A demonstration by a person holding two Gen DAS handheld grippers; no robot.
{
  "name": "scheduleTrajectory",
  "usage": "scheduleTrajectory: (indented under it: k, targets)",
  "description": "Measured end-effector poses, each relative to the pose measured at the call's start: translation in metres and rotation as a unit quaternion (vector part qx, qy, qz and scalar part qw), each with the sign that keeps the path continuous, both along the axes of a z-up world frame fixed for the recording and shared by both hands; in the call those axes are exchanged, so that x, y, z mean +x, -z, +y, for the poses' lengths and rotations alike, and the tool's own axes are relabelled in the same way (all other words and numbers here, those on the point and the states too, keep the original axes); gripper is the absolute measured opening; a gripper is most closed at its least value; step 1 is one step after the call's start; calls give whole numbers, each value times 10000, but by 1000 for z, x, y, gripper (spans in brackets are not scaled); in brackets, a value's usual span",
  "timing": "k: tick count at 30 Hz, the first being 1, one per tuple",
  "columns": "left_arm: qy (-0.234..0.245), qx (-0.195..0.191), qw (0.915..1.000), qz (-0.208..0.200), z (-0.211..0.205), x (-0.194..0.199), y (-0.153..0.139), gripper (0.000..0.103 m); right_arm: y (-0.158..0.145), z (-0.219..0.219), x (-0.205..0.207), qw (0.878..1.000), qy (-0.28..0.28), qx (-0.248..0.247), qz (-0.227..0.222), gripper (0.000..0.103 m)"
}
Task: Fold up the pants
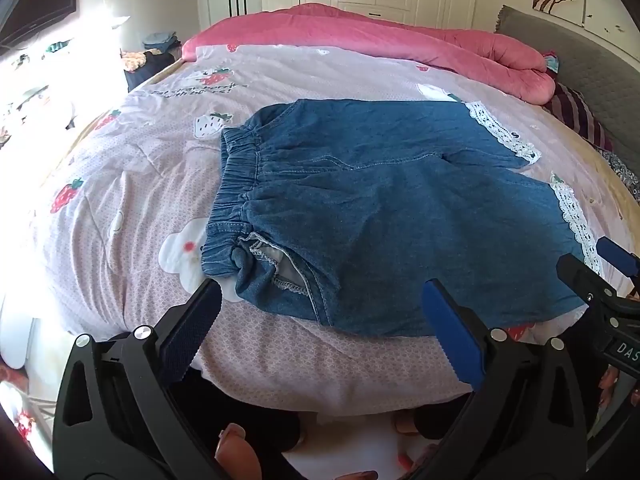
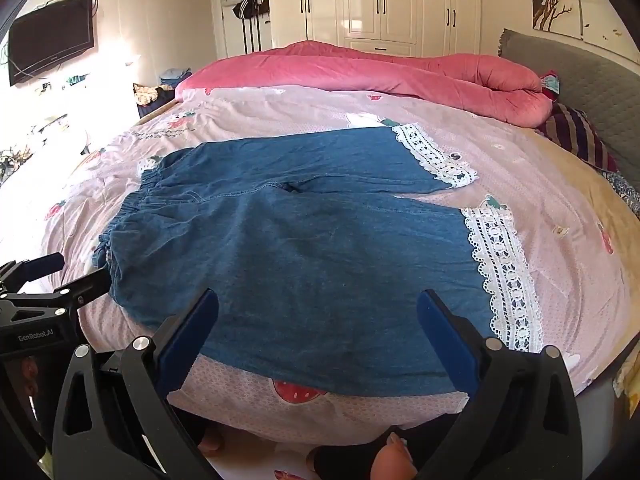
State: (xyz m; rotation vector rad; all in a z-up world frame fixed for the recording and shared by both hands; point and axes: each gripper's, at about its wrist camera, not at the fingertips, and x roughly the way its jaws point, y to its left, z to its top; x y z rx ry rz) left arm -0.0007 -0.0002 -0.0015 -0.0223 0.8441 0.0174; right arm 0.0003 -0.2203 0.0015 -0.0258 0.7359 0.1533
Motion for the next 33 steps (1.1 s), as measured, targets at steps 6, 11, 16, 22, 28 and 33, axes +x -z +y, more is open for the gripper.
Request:
scheduleTrajectory:
  k: [6,11,16,22,28,33]
  targets:
    - [-14,-35,10000,18,2,1,0,94,0,1,-1,10000,21,-62,-34,99]
    - [-5,-47,10000,12,2,0,0,94,0,2,-1,9999,41,-119,-34,99]
    - [6,-11,10000,-9,1,-1,0,94,0,2,-1,9999,50,-134,-25,99]
    - [-3,21,10000,-35,-1,-1,-1,94,1,0,-2,9999,61,-110,-24,99]
    - [11,18,10000,-32,-2,0,-2,94,1,0,-1,9999,52,-116,-13,99]
    - [17,14,10000,-29,-2,0,-1,94,0,0,-1,9999,60,-103,-11,99]
